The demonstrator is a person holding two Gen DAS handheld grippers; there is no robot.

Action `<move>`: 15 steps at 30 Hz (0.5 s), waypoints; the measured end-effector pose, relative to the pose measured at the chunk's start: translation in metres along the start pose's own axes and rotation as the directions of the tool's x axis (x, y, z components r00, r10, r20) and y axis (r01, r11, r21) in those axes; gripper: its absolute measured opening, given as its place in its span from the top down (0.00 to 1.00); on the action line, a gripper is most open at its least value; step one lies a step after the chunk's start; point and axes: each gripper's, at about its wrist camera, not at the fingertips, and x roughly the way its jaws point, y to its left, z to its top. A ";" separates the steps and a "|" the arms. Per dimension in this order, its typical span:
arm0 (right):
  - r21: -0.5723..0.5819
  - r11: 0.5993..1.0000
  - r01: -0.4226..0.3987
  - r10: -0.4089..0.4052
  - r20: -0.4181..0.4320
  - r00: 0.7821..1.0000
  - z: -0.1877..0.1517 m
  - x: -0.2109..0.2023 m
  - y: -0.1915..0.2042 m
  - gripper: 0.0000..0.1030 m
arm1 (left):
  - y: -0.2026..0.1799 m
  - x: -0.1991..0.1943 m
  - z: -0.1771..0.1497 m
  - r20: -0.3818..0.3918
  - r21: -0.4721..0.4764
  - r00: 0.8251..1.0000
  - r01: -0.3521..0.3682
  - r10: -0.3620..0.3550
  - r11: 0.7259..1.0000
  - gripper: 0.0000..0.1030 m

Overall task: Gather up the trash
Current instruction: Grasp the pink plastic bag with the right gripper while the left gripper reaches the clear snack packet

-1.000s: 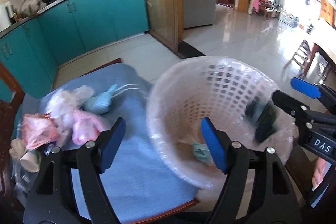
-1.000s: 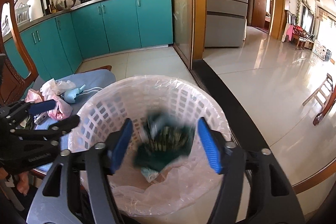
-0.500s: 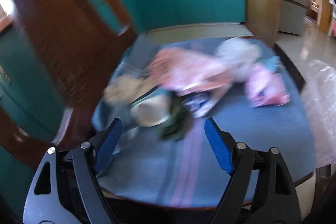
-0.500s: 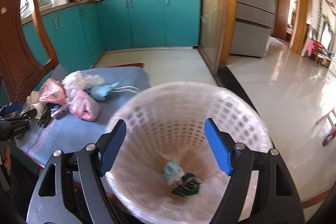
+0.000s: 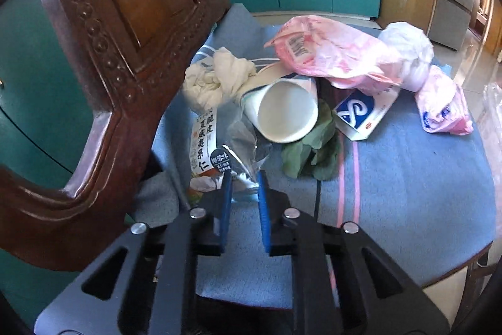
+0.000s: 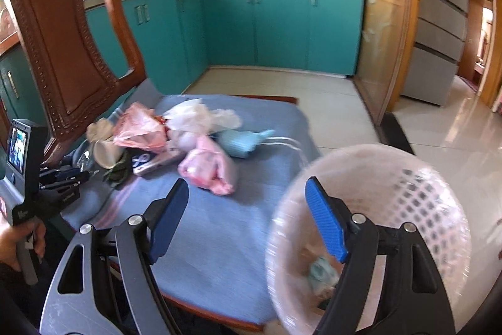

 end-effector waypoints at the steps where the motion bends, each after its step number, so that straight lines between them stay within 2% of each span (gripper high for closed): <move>1: -0.002 1.000 -0.018 0.018 -0.015 1.000 0.003 0.011 0.006 0.27 | 0.000 -0.003 -0.002 0.004 0.003 1.000 0.015 -0.015 1.000 0.85; 6: 0.027 0.999 -0.042 0.044 -0.085 0.995 0.016 0.068 0.029 0.27 | 0.002 -0.019 -0.020 0.003 0.025 0.995 0.096 -0.096 0.995 0.85; 11: 0.032 0.999 0.014 -0.010 -0.139 0.990 0.018 0.109 0.042 0.27 | -0.001 -0.035 -0.033 0.008 0.050 0.984 0.175 -0.176 0.983 0.85; 13: 0.039 0.999 0.015 -0.009 -0.148 0.989 0.017 0.117 0.043 0.32 | -0.001 -0.038 -0.034 0.014 0.046 0.980 0.195 -0.196 0.980 0.85; 14: 0.038 0.999 0.014 -0.008 -0.148 0.989 0.016 0.117 0.042 0.42 | -0.001 -0.037 -0.033 0.017 0.039 0.979 0.204 -0.204 0.978 0.81; 15: 0.034 0.999 0.004 0.001 -0.145 0.989 0.016 0.116 0.043 0.45 | 0.001 -0.039 -0.034 0.020 0.027 0.976 0.216 -0.217 0.976 0.71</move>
